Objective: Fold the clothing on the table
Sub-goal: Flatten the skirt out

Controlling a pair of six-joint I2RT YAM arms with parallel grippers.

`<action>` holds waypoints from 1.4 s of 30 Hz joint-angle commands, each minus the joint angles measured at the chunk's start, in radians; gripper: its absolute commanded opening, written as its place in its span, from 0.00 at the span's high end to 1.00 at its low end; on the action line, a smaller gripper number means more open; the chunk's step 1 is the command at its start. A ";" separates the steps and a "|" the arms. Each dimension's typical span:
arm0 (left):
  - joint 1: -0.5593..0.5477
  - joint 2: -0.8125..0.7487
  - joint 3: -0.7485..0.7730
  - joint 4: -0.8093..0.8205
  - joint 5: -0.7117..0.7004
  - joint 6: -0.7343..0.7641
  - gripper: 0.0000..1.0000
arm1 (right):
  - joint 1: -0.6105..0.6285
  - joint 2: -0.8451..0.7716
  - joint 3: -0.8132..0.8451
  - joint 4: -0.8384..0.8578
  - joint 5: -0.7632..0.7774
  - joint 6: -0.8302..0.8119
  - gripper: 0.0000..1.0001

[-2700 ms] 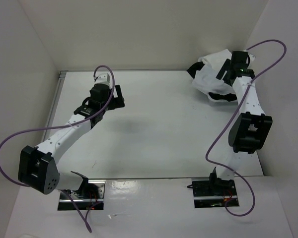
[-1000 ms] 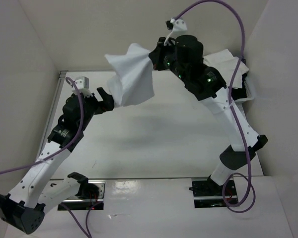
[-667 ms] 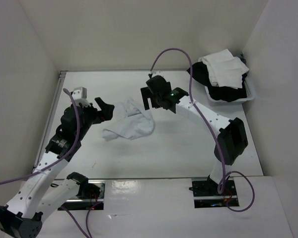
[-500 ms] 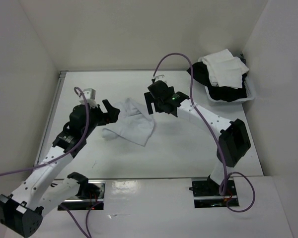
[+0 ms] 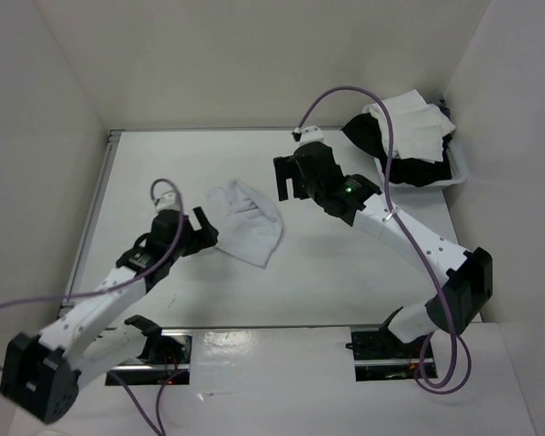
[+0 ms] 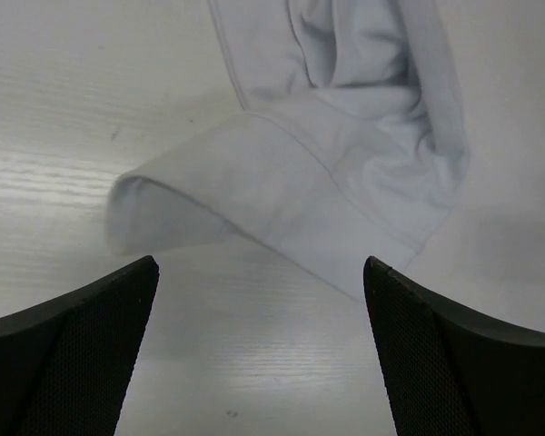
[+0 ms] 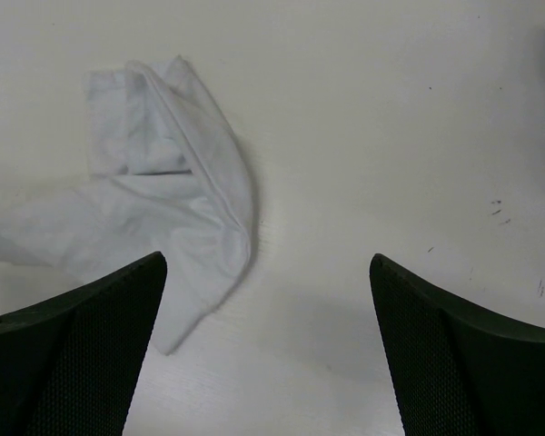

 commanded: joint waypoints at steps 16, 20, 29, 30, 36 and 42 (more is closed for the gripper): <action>0.094 -0.547 -0.283 -0.159 -0.040 -0.291 0.29 | 0.019 -0.146 -0.113 0.095 -0.118 0.034 0.05; 0.094 -0.550 -0.293 -0.172 -0.075 -0.316 0.32 | 0.019 -0.167 -0.148 0.119 -0.138 0.034 0.05; 0.094 -0.161 -0.228 -0.052 -0.142 -0.307 0.34 | 0.019 -0.229 -0.190 0.151 -0.177 0.043 0.05; 0.094 -0.133 -0.198 -0.052 -0.155 -0.307 0.34 | 0.019 -0.229 -0.190 0.151 -0.177 0.043 0.05; 0.094 -0.022 -0.147 -0.002 -0.196 -0.285 0.41 | 0.019 -0.262 -0.208 0.161 -0.186 0.034 0.05; 0.094 0.076 -0.101 0.057 -0.196 -0.229 0.44 | 0.019 -0.280 -0.217 0.161 -0.186 0.034 0.05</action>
